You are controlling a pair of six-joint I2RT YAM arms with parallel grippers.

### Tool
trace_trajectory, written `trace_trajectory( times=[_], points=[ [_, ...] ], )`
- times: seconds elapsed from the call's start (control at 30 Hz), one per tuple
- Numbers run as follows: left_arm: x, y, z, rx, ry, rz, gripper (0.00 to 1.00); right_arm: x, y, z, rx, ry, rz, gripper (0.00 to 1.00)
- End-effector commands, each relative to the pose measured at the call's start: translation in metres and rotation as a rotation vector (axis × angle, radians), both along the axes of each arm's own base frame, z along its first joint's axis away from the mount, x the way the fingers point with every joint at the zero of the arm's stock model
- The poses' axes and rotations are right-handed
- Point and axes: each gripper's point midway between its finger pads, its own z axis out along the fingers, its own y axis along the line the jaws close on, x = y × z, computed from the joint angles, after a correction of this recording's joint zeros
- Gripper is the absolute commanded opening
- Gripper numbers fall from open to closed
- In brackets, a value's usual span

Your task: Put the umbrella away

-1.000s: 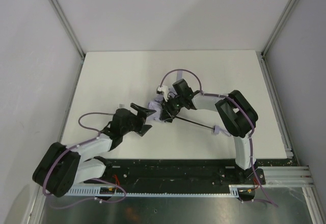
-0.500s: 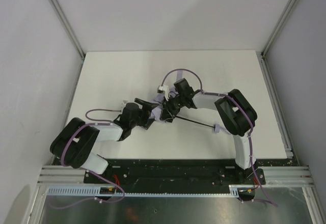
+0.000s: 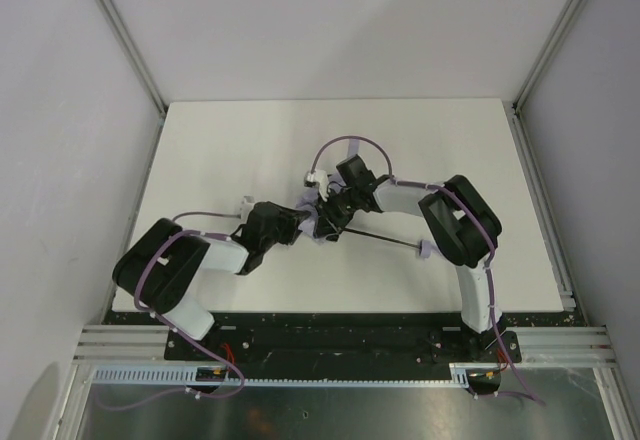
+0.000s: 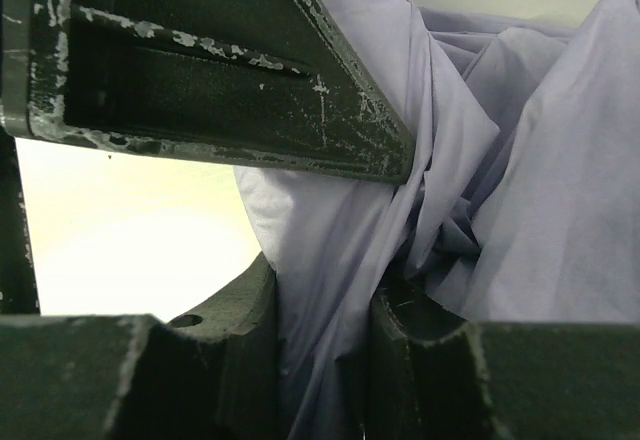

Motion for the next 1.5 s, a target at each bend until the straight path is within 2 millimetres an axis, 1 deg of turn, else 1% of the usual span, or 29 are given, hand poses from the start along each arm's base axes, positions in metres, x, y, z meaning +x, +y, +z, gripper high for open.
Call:
trace_trajectory(
  times=[0.0,0.17,0.27,0.33,0.43,0.47,0.57,0.63,0.67,0.7,0.73,0.8,0.83,0.87,0.9,0.97,1.1,1.17,1.2,1.27,1.33,1.37,1.4,1.43,1.47],
  points=[
    [0.003,0.032,-0.024,0.220,0.003,0.042,0.32,-0.075,-0.032,-0.064,-0.215,0.249,0.084,0.00],
    [0.000,0.029,-0.025,0.212,0.010,0.015,0.05,-0.070,-0.028,-0.052,-0.191,0.226,0.082,0.00],
    [-0.005,0.025,-0.027,0.183,0.030,-0.006,0.01,-0.067,-0.026,-0.044,-0.177,0.217,0.075,0.00],
    [-0.007,0.023,-0.026,0.169,0.032,-0.019,0.00,-0.065,-0.024,-0.040,-0.164,0.211,0.069,0.00],
    [-0.007,0.019,-0.019,0.143,0.014,-0.037,0.00,-0.067,-0.019,-0.035,-0.138,0.219,0.078,0.00],
    [-0.007,0.018,-0.016,0.128,0.013,-0.041,0.03,-0.068,-0.018,-0.035,-0.137,0.217,0.080,0.00],
    [-0.008,0.015,-0.007,0.070,0.016,-0.033,0.44,-0.070,-0.012,-0.035,-0.132,0.214,0.084,0.00],
    [-0.008,0.014,-0.001,0.048,0.010,-0.025,0.69,-0.070,-0.010,-0.034,-0.124,0.214,0.083,0.00],
    [-0.008,0.014,0.001,0.039,0.008,-0.022,0.84,-0.070,-0.008,-0.033,-0.119,0.207,0.085,0.00],
    [-0.008,0.014,0.002,0.032,0.010,-0.018,0.92,-0.070,-0.006,-0.031,-0.117,0.197,0.088,0.00],
    [-0.007,0.014,0.002,0.029,0.011,-0.016,0.96,-0.071,-0.004,-0.029,-0.117,0.186,0.092,0.00],
    [-0.005,0.014,-0.002,0.029,0.027,-0.013,0.98,-0.074,-0.001,-0.024,-0.122,0.155,0.103,0.00],
    [-0.004,0.014,-0.006,0.035,0.038,-0.012,0.98,-0.075,0.001,-0.022,-0.121,0.142,0.108,0.00],
    [-0.003,0.014,-0.009,0.041,0.047,-0.010,0.94,-0.076,0.003,-0.019,-0.117,0.131,0.115,0.00],
    [-0.002,0.014,-0.013,0.047,0.056,-0.009,0.87,-0.077,0.005,-0.016,-0.112,0.123,0.120,0.00],
    [-0.001,0.015,-0.019,0.063,0.064,-0.008,0.68,-0.079,0.007,-0.013,-0.105,0.112,0.127,0.00],
    [-0.002,0.022,-0.018,0.106,0.037,-0.009,0.26,-0.079,0.006,-0.014,-0.106,0.120,0.130,0.00],
    [-0.005,0.025,-0.017,0.117,0.030,-0.011,0.11,-0.080,0.005,-0.017,-0.115,0.127,0.128,0.00],
    [-0.006,0.026,-0.018,0.119,0.031,-0.012,0.05,-0.080,0.005,-0.019,-0.118,0.129,0.125,0.00],
    [-0.009,0.027,-0.019,0.119,0.037,-0.017,0.01,-0.076,0.005,-0.020,-0.125,0.124,0.100,0.00],
    [-0.013,0.026,-0.021,0.115,0.044,-0.027,0.00,-0.068,0.006,-0.019,-0.142,0.108,0.051,0.00],
    [-0.016,0.027,-0.022,0.111,0.051,-0.029,0.00,-0.062,0.005,-0.019,-0.155,0.092,0.015,0.05],
    [-0.018,0.027,-0.024,0.108,0.057,-0.030,0.00,-0.057,0.004,-0.017,-0.169,0.074,-0.021,0.13],
    [-0.021,0.028,-0.024,0.104,0.060,-0.031,0.00,-0.052,0.003,-0.014,-0.182,0.055,-0.058,0.26],
    [-0.023,0.029,-0.024,0.102,0.063,-0.031,0.00,-0.045,0.000,-0.010,-0.195,0.026,-0.104,0.36]
  ],
)
